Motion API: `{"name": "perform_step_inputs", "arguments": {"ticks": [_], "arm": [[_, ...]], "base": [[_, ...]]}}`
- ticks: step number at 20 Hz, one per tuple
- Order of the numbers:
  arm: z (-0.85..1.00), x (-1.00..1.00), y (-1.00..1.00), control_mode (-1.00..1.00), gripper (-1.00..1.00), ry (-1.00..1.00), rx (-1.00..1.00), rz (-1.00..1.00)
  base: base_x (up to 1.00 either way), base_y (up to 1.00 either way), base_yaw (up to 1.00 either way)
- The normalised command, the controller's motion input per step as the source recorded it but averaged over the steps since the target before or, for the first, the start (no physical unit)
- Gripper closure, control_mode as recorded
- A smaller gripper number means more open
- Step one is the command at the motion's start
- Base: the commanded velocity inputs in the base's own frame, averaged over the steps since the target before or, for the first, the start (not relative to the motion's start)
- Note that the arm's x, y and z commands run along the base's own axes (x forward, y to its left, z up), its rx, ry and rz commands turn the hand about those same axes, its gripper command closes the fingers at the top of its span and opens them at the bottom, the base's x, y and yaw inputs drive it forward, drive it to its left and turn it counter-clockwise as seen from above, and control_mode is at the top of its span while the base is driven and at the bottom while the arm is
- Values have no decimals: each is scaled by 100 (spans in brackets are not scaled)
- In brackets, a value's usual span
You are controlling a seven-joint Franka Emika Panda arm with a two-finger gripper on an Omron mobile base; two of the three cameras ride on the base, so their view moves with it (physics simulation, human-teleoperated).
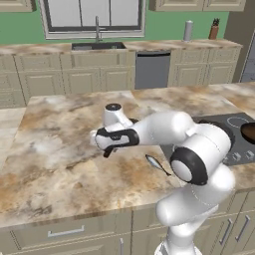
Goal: Place both pans onto different burners. Then place the garlic and the fish on different pans.
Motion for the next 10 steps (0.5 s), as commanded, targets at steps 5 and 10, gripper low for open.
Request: {"name": "perform_step_inputs", "arguments": {"ticks": [5, 10], "arm": [[31, -57, -51, -100, 100, 2, 0, -5], [16, -60, -48, -100, 100, 0, 0, 0]], "base": [[0, 0, 0], [0, 0, 0]]}}
